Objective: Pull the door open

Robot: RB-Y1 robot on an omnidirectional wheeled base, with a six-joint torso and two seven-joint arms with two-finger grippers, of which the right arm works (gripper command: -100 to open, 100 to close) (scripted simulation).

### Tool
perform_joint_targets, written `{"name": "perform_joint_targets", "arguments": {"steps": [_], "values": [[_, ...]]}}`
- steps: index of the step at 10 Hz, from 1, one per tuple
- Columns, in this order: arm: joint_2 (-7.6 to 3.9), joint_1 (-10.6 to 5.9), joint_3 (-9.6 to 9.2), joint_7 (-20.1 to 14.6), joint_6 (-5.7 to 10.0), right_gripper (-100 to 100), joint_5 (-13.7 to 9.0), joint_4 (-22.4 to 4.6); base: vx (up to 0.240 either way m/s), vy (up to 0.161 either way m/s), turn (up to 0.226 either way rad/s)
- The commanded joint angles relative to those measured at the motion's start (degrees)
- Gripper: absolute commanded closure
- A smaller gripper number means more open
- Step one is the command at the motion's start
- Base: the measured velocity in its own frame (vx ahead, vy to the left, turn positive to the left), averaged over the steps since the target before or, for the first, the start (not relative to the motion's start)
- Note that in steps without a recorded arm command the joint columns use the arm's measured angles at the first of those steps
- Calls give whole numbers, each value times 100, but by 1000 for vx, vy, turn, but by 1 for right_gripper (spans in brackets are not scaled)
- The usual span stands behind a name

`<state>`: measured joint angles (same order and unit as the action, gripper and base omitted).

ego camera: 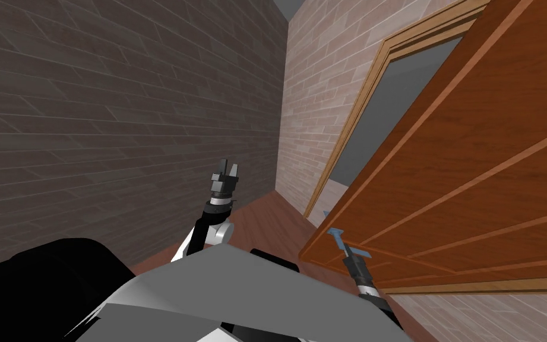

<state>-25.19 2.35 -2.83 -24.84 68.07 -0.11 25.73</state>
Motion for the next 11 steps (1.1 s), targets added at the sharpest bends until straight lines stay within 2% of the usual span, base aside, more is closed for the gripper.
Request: {"name": "perform_joint_targets", "arguments": {"steps": [1, 2, 3, 6, 8, 9, 10, 11], "values": [[57, -60, 62, 26, -158, 100, 66, 80, -194, -91, 157], [57, -60, 62, 26, -158, 100, 66, 80, -133, -44, 36], [111, -195, 124, 43, -261, 100, 132, 42, -130, -45, 89], [206, -439, 234, 73, -446, 100, 249, -27, -225, -69, 125], [257, -566, 293, 88, -543, 100, 311, -63, -177, -85, 86], [257, -566, 293, 88, -543, 100, 311, -63, -111, -30, 37], [300, -678, 343, 102, -628, 100, 364, -95, -141, -62, 66], [315, -716, 361, 106, -657, 100, 383, -105, -153, -97, 97]]}}
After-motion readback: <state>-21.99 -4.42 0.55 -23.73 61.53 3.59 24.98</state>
